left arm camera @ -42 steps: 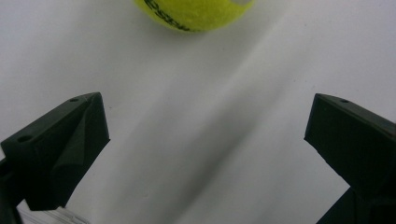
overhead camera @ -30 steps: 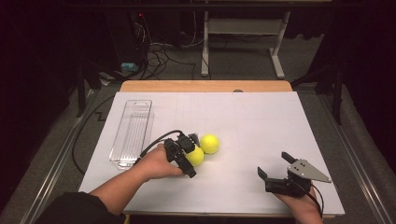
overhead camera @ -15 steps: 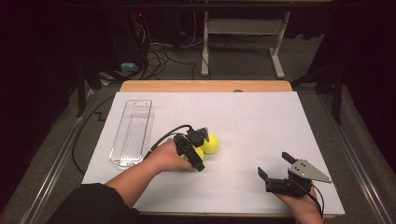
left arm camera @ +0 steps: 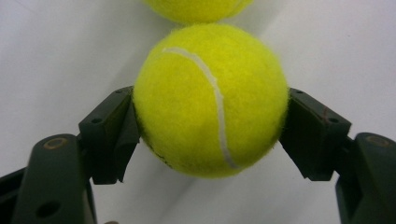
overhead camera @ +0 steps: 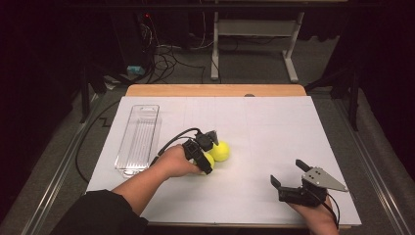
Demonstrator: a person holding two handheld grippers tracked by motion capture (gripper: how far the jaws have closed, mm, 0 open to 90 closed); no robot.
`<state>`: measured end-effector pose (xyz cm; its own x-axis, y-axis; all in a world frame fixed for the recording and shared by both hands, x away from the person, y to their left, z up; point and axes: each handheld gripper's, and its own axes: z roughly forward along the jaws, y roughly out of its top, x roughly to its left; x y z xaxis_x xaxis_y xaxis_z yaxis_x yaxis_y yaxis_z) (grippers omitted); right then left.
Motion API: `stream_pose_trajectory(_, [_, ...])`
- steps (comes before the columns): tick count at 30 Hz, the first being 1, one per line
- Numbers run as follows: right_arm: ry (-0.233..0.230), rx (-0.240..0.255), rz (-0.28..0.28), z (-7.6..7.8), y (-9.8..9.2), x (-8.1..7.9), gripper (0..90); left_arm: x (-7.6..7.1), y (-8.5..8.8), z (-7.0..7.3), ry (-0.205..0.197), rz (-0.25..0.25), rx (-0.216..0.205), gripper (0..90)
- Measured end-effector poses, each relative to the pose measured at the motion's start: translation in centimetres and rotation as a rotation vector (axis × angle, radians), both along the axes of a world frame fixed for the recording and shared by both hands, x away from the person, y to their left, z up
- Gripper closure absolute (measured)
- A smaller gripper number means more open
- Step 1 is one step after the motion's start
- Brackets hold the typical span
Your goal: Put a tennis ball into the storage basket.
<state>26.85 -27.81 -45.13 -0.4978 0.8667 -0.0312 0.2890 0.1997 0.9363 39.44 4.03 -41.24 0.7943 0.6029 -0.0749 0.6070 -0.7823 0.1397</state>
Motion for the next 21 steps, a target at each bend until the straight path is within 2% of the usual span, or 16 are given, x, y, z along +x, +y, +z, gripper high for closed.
stream_pose_trajectory(3, [-0.002,0.0,0.0,0.0,0.0,0.0,0.0,-0.1,-0.1,0.1,-0.007,-0.002,0.014,26.5])
stream_pose_trajectory(10, [-0.001,0.003,-0.001,0.0,0.0,0.0,0.0,-0.3,0.3,0.7,-0.003,0.001,-0.002,26.6])
stream_pose_trajectory(19, [-0.001,0.0,0.001,0.0,0.0,0.0,0.0,-0.4,2.0,1.9,0.029,0.015,-0.016,26.6])
stream_pose_trajectory(21, [0.001,0.0,0.0,0.0,0.1,0.0,0.0,-0.4,2.4,2.2,0.025,0.02,-0.017,26.6])
